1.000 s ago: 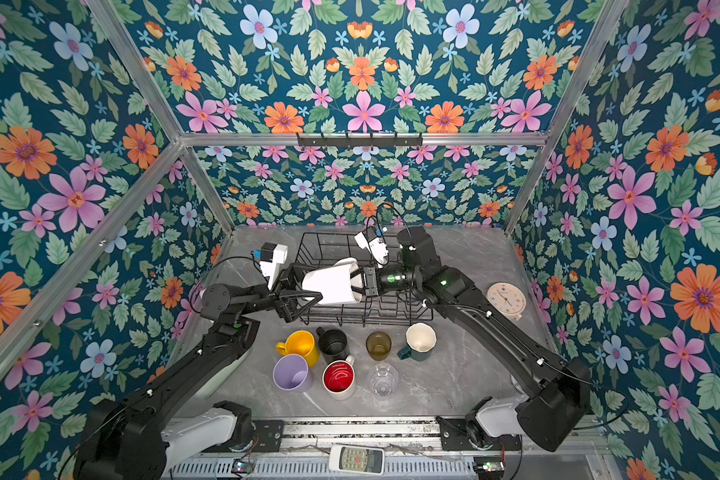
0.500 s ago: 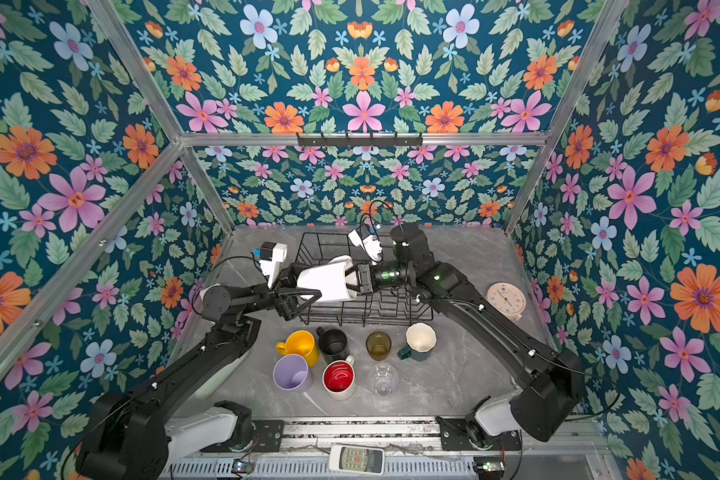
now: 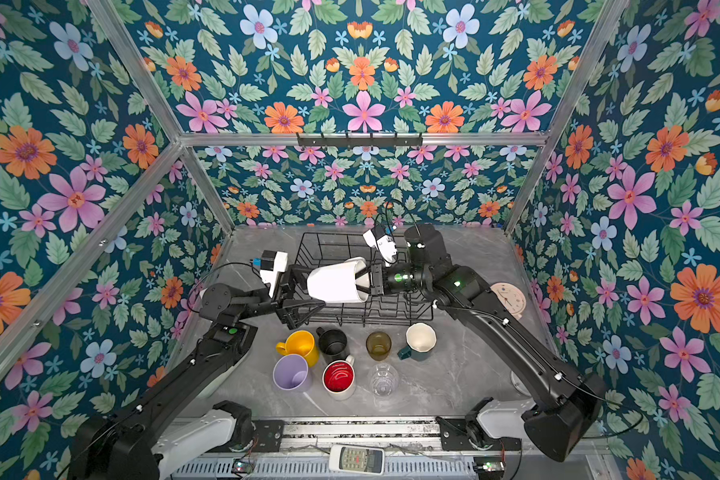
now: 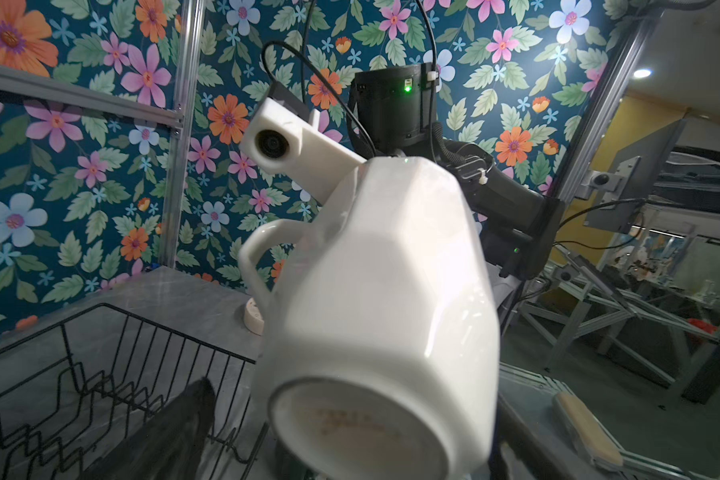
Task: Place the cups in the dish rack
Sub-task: 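Position the open left gripper around the mug body held by the right gripper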
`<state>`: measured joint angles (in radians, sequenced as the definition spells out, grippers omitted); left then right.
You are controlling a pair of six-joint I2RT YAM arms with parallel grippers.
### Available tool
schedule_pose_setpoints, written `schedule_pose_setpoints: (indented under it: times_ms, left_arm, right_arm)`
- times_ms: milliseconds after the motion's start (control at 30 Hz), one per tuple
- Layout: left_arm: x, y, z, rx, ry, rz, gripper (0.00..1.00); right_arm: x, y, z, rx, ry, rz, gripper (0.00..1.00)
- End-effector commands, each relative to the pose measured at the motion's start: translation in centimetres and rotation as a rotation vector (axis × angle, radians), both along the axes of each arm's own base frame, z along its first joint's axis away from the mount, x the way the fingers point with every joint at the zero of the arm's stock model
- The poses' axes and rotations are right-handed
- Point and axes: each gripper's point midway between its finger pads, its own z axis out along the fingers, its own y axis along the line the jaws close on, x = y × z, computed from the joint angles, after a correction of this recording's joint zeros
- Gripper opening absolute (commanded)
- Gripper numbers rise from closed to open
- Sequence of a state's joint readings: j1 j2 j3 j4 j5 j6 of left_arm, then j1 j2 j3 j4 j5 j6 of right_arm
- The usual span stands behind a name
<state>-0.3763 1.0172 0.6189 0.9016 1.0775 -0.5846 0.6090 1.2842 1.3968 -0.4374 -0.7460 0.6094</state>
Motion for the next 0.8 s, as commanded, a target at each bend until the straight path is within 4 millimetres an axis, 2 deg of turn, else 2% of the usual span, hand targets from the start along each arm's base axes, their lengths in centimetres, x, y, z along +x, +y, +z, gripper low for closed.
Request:
schedule_pose_setpoints:
  times_ms: [0, 67, 167, 300, 500, 633, 767]
  left_arm:
    - [1.7, 0.9, -0.2, -0.009, -0.088, 0.166, 1.00]
    - [1.5, 1.3, -0.3, -0.010, -0.143, 0.207, 1.00]
    - [0.1, 2.0, -0.1, -0.034, -0.298, 0.240, 0.99]
    - [0.4, 1.9, -0.7, 0.033, -0.412, 0.281, 0.95]
    - [0.7, 1.8, -0.6, 0.035, -0.509, 0.304, 0.93]
    - [1.0, 1.4, -1.0, 0.047, -0.524, 0.299, 0.93]
    - [0.6, 0.9, -1.1, 0.044, -0.535, 0.255, 0.92]
  right_arm:
    - [-0.3, -1.1, 0.5, 0.026, 0.041, -0.020, 0.00]
    - [-0.5, -1.7, 0.1, 0.019, 0.063, -0.030, 0.00]
    - [-1.2, -1.8, -0.1, 0.013, 0.089, -0.008, 0.00]
    - [-1.5, -1.7, -0.6, 0.018, 0.120, 0.010, 0.00]
    - [-1.7, -1.4, -1.4, 0.033, 0.162, 0.032, 0.00]
    - [-2.0, -1.1, -1.3, 0.056, 0.172, 0.052, 0.00]
    - [-2.0, -0.7, -1.7, 0.055, 0.181, 0.059, 0.00]
